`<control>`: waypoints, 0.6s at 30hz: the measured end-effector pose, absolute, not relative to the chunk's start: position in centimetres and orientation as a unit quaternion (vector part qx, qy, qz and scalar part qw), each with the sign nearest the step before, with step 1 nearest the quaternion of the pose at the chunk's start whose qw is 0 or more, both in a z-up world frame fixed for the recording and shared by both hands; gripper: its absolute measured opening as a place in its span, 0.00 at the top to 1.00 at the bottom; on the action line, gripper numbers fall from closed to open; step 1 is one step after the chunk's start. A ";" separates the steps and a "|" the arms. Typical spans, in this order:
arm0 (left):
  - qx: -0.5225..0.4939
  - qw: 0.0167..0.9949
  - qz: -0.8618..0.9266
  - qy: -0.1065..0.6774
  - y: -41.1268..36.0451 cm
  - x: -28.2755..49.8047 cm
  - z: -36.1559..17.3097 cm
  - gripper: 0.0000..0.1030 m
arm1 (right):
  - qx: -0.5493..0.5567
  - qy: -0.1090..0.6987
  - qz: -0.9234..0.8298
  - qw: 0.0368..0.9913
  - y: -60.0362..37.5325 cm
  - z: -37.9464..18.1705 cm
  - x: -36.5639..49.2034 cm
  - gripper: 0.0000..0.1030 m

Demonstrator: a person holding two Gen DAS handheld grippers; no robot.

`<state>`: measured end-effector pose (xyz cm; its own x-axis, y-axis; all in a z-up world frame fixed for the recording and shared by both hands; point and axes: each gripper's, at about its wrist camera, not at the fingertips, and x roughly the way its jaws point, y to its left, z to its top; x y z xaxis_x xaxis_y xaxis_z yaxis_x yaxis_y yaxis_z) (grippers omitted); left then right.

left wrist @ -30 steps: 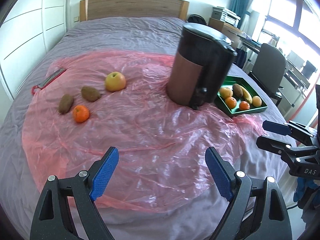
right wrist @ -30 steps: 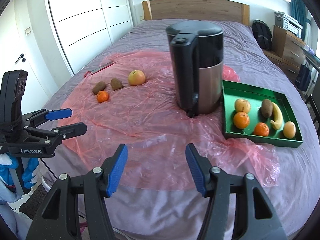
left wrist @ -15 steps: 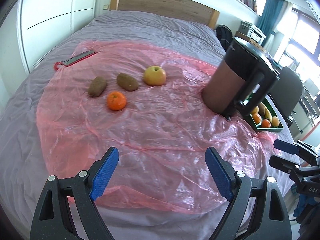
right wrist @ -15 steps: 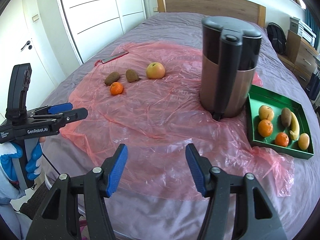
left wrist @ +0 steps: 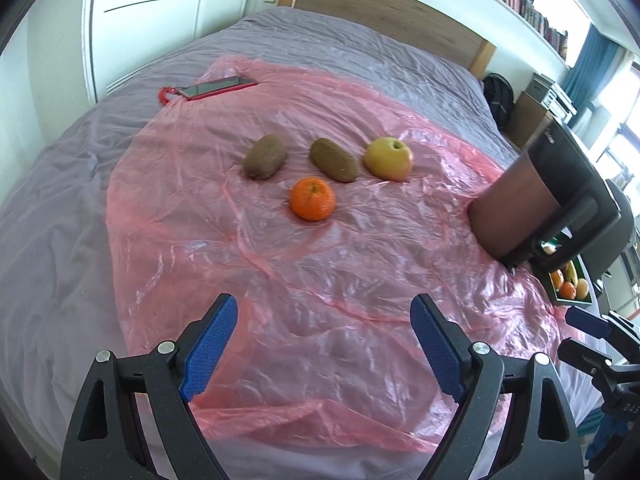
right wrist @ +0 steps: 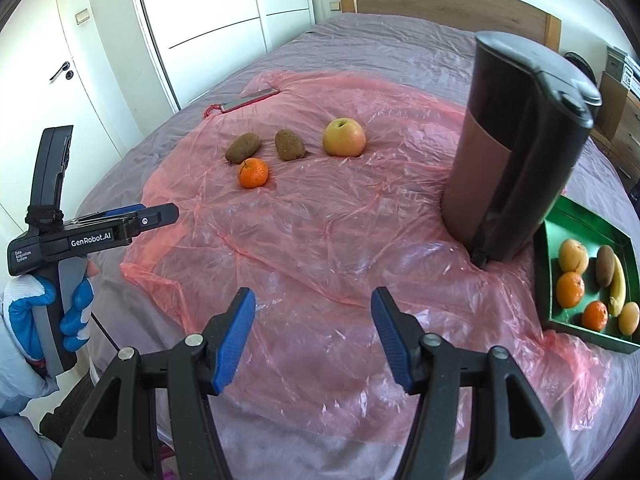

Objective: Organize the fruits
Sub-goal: 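Move both open tools over the remaining apple, kiwis and mandarin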

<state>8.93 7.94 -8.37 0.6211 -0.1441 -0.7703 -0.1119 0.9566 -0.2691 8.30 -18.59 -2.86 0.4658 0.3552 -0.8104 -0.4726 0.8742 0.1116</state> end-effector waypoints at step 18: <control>-0.128 0.882 0.008 0.453 9.2 15.8 -11.1 0.18 | -0.093 0.466 0.265 0.839 -14.5 -4.7 15.2 0.27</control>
<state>15.84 9.24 -11.06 0.5902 -0.1023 -0.8008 -0.1289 0.9673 -0.2186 15.17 -14.48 -4.74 0.4248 0.3574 -0.8318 -0.5306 0.8427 0.0911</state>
